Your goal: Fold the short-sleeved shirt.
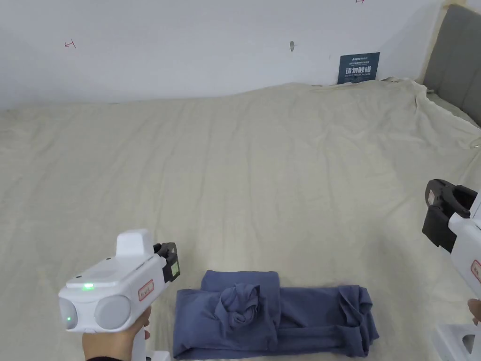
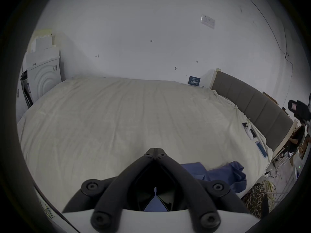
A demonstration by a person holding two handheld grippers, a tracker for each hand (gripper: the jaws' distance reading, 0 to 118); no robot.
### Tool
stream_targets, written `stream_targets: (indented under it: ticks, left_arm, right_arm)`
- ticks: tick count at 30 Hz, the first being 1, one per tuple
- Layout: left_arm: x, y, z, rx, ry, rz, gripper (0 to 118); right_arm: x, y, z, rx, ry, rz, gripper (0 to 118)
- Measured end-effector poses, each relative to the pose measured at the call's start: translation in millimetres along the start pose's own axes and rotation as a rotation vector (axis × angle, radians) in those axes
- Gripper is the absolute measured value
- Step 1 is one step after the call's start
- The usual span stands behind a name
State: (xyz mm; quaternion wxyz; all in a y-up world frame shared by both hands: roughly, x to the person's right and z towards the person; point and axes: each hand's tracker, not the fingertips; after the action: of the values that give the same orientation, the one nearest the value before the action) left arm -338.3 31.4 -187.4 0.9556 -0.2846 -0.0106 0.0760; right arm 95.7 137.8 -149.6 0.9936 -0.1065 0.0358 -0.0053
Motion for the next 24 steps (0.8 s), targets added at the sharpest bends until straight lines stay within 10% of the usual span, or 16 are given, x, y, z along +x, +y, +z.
stream_targets:
  ticks: [24]
  left_arm:
    - [100, -102, -68, -0.270, -0.156, -0.028, 0]
  right_arm:
    - [25, -11, 3, -0.045, -0.036, 0.002, 0]
